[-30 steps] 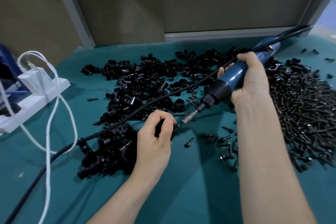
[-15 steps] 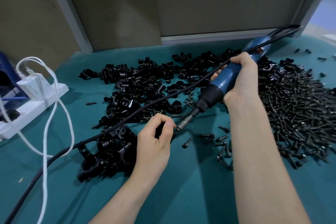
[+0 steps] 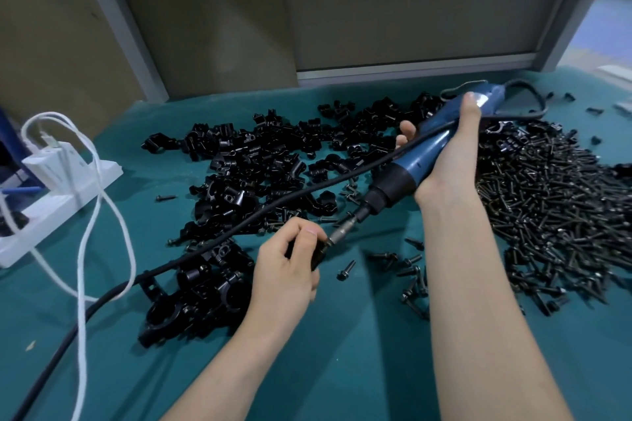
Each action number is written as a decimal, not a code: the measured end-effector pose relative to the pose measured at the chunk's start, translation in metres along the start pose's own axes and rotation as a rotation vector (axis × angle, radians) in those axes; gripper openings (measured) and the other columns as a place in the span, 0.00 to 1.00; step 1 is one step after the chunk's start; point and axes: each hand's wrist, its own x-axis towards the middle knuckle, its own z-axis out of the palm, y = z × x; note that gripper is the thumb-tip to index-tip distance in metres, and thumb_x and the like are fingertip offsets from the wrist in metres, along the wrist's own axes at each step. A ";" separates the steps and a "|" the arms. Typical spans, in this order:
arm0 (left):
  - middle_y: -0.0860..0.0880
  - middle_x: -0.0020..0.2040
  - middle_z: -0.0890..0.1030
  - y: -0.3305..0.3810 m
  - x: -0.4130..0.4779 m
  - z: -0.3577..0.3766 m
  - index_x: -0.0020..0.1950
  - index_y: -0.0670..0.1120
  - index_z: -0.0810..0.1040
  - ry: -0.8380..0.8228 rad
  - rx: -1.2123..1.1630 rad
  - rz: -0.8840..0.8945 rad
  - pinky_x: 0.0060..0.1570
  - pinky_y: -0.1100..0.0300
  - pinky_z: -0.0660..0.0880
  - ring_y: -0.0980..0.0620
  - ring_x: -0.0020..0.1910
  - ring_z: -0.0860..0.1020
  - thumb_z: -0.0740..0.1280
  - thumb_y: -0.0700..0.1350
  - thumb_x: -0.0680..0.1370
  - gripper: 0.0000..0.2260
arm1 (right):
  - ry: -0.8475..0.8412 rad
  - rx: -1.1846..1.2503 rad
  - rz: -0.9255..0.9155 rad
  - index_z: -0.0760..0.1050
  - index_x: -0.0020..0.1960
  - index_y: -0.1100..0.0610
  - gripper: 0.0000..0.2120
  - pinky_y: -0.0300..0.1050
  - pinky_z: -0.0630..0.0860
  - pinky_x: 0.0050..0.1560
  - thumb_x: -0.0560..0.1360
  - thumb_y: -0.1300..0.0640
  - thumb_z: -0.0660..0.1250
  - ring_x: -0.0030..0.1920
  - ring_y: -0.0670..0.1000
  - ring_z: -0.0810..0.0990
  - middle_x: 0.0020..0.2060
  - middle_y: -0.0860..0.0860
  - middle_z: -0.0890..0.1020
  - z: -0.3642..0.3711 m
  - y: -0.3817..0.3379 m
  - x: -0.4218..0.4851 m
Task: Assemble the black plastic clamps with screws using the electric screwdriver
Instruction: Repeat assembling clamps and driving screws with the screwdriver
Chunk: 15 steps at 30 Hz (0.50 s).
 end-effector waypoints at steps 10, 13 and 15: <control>0.55 0.21 0.62 0.002 0.000 0.000 0.35 0.49 0.72 -0.071 0.004 -0.024 0.21 0.68 0.56 0.55 0.19 0.58 0.58 0.43 0.82 0.15 | -0.168 -0.001 -0.041 0.75 0.49 0.52 0.14 0.41 0.79 0.37 0.73 0.42 0.70 0.34 0.45 0.82 0.37 0.47 0.85 -0.001 -0.004 0.000; 0.55 0.21 0.62 0.003 0.001 -0.001 0.35 0.49 0.72 -0.071 0.012 -0.045 0.21 0.68 0.56 0.55 0.19 0.58 0.58 0.41 0.82 0.16 | -0.159 0.098 -0.041 0.74 0.44 0.54 0.12 0.39 0.77 0.33 0.73 0.47 0.72 0.30 0.46 0.78 0.33 0.48 0.81 -0.001 -0.003 0.000; 0.55 0.21 0.62 0.004 0.001 -0.001 0.35 0.49 0.71 -0.062 0.016 -0.066 0.21 0.68 0.56 0.55 0.19 0.58 0.58 0.41 0.82 0.15 | -0.156 0.133 -0.044 0.73 0.41 0.55 0.12 0.39 0.75 0.31 0.73 0.48 0.72 0.28 0.46 0.75 0.32 0.48 0.79 -0.001 -0.003 0.001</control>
